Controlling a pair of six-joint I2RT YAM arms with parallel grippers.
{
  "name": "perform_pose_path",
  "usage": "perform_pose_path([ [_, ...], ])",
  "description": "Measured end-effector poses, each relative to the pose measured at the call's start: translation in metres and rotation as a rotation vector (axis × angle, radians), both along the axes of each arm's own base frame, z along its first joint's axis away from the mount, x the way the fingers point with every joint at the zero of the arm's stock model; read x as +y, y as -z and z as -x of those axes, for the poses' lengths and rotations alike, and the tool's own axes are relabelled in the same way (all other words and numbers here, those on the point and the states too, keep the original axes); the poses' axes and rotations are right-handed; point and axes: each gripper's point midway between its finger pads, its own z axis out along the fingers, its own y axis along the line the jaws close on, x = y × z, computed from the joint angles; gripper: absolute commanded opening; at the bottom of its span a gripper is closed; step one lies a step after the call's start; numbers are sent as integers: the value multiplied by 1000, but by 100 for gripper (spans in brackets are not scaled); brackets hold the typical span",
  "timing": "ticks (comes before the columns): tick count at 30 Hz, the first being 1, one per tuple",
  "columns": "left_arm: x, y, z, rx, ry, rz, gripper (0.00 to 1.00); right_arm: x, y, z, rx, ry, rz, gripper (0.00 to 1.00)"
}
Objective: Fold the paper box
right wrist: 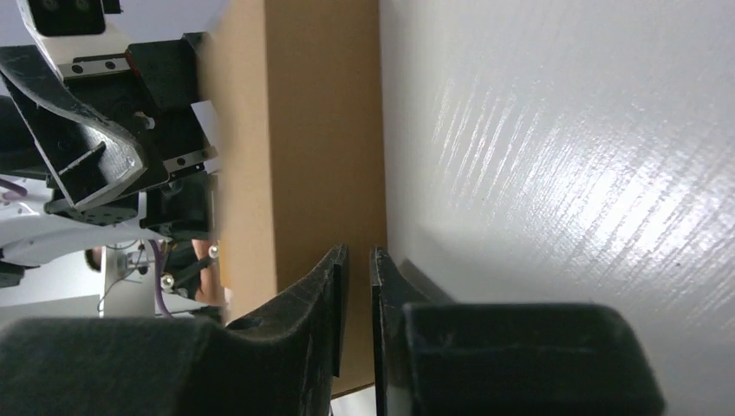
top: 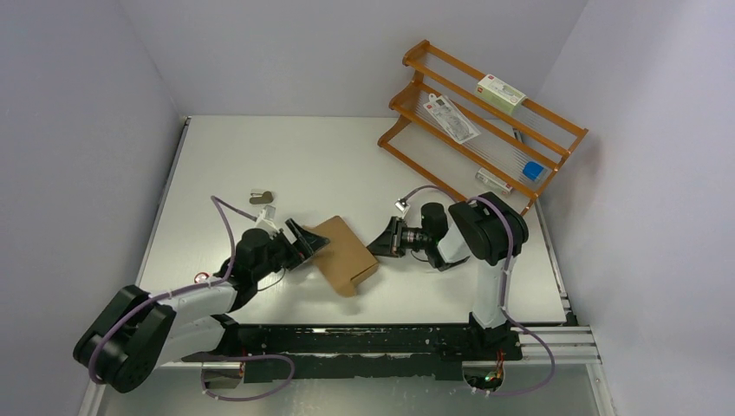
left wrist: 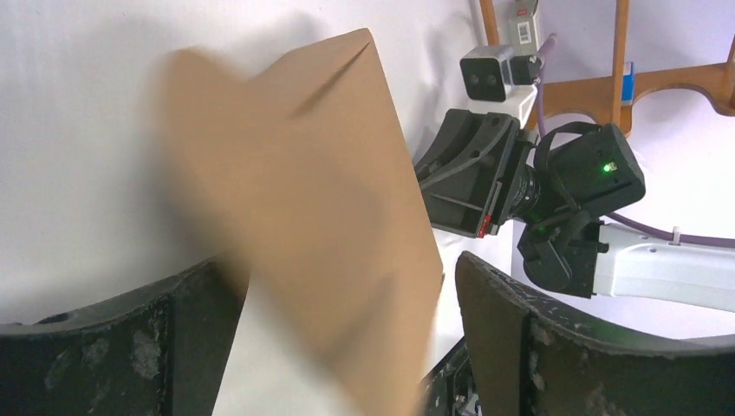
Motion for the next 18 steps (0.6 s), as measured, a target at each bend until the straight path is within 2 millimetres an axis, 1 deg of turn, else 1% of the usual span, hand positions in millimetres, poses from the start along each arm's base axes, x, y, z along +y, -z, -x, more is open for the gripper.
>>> perform_pose_path([
  [4,-9,2,4,12,26,8,92,-1,3,3,5,-5,16,25],
  [7,-17,-7,4,-5,44,23,92,-3,5,1,-3,-1,48,26],
  [9,-21,-14,2,-22,50,29,92,-4,5,0,-13,1,68,31],
  [11,-23,-23,0,-44,49,31,92,-6,2,-2,-33,6,85,38],
  [13,-22,-27,-1,-59,38,30,92,-9,-6,-6,-64,21,105,45],
  [15,-19,-27,-1,-63,24,21,92,-13,-18,-13,-111,42,125,50],
  [18,-14,-20,1,-55,7,3,92,-17,-39,-21,-189,72,151,54],
])
